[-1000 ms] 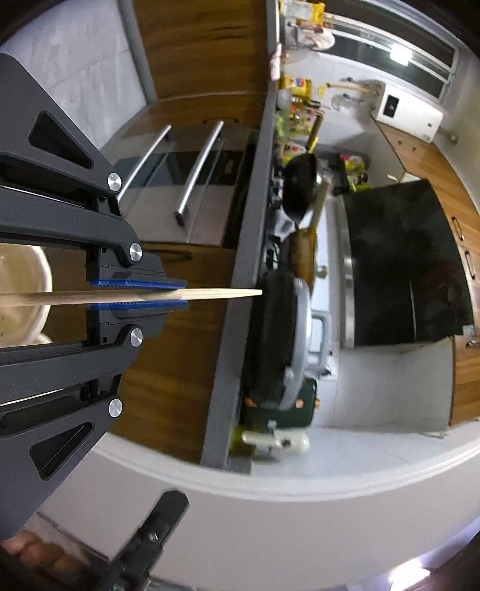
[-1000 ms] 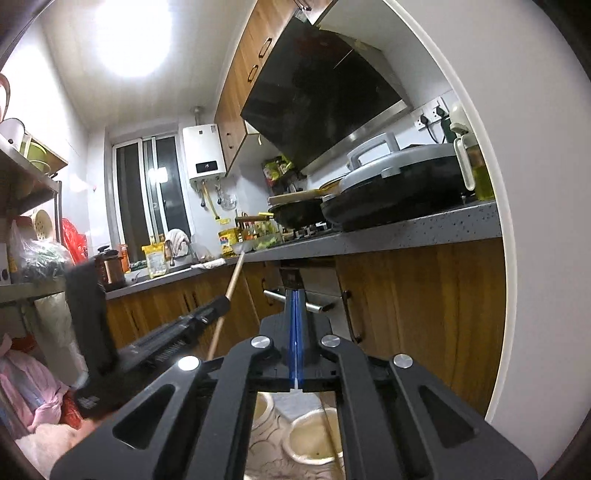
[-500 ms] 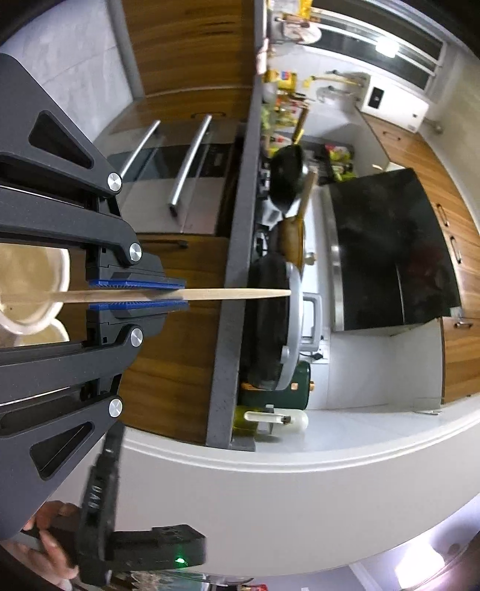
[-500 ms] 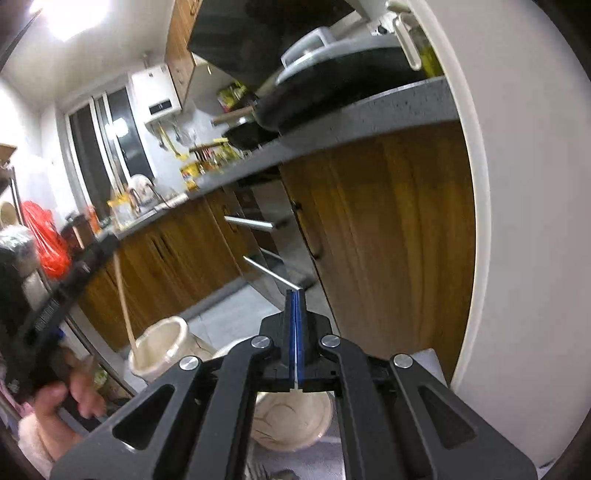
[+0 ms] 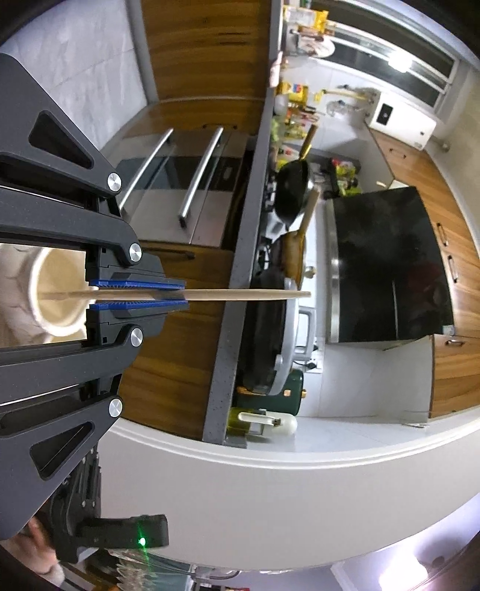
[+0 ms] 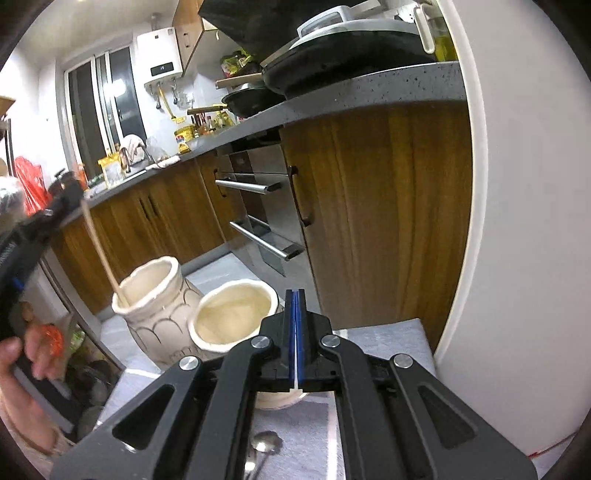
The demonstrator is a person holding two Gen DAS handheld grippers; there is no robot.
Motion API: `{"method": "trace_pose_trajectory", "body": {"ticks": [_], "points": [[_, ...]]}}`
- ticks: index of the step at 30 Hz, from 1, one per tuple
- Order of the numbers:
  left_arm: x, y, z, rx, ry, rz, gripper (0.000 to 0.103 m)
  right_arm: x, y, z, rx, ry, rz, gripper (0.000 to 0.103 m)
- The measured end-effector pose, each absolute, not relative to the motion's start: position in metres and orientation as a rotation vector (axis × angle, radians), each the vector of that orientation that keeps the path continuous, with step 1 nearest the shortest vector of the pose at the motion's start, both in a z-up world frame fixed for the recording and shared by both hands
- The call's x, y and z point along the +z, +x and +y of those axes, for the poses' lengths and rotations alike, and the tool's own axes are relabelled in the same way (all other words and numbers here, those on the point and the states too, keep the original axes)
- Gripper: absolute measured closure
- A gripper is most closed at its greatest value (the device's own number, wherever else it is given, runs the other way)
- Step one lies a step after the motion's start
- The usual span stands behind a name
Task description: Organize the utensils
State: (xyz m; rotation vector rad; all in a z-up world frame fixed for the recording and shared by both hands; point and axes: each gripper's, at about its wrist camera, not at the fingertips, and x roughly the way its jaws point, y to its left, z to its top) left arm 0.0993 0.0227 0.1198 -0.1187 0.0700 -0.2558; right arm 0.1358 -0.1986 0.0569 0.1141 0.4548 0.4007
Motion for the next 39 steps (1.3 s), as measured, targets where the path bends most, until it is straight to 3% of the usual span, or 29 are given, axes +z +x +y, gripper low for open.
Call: {"method": "trace_pose_trajectory", "body": {"ticks": [19,26,28,32,34,39], "points": [[0.125,0.007,0.032,-0.234,-0.07,0.049,0.098,0.03,0.103,-0.199,0.336,0.008,0.497,0.103],[0.102,-0.004,0.038,-0.269,-0.057,0.307,0.098,-0.005,0.097,-0.202,0.339,-0.005,0.592,0.089],[0.087,0.0,0.039,-0.271,-0.049,0.403,0.098,-0.011,0.094,-0.2,0.344,-0.02,0.603,0.075],[0.055,0.007,0.044,-0.261,-0.039,0.545,0.098,-0.014,0.084,-0.196,0.344,-0.036,0.582,0.072],[0.039,0.014,0.047,-0.269,-0.056,0.627,0.098,-0.014,0.082,-0.194,0.348,-0.036,0.575,0.064],[0.021,0.02,0.048,-0.215,-0.033,0.688,0.096,-0.014,0.076,-0.186,0.356,-0.06,0.554,0.058]]}}
